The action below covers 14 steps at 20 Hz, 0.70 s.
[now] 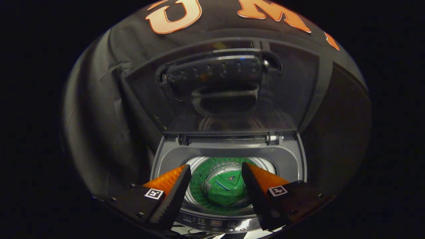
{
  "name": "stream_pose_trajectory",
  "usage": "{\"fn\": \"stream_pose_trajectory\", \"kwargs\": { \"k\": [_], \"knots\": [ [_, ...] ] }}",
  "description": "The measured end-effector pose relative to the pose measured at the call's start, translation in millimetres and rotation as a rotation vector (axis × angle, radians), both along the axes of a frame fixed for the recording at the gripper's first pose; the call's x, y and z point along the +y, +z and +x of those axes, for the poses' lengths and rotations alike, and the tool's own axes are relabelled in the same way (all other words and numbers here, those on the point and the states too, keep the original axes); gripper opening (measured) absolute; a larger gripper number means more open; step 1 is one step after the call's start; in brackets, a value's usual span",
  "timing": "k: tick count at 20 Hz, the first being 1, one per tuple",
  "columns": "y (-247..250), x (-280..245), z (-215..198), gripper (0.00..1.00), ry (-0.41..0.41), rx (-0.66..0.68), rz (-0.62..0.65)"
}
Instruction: Put the clothes into the washing machine and then close the washing machine lid.
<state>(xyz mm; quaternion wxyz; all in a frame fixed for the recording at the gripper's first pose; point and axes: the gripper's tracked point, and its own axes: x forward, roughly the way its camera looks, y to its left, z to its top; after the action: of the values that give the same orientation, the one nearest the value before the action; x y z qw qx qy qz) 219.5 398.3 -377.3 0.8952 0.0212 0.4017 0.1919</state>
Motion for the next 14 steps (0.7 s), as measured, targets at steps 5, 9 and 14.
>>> {"fn": "stream_pose_trajectory", "kwargs": {
  "k": [5, 9, 14],
  "knots": [
    [68, 8, 31, 0.99, -0.012, -0.147, -0.009],
    [127, 18, 61, 0.99, -0.026, -0.244, 0.038],
    [169, 17, 109, 0.99, -0.057, -0.317, 0.051]
  ]
}}
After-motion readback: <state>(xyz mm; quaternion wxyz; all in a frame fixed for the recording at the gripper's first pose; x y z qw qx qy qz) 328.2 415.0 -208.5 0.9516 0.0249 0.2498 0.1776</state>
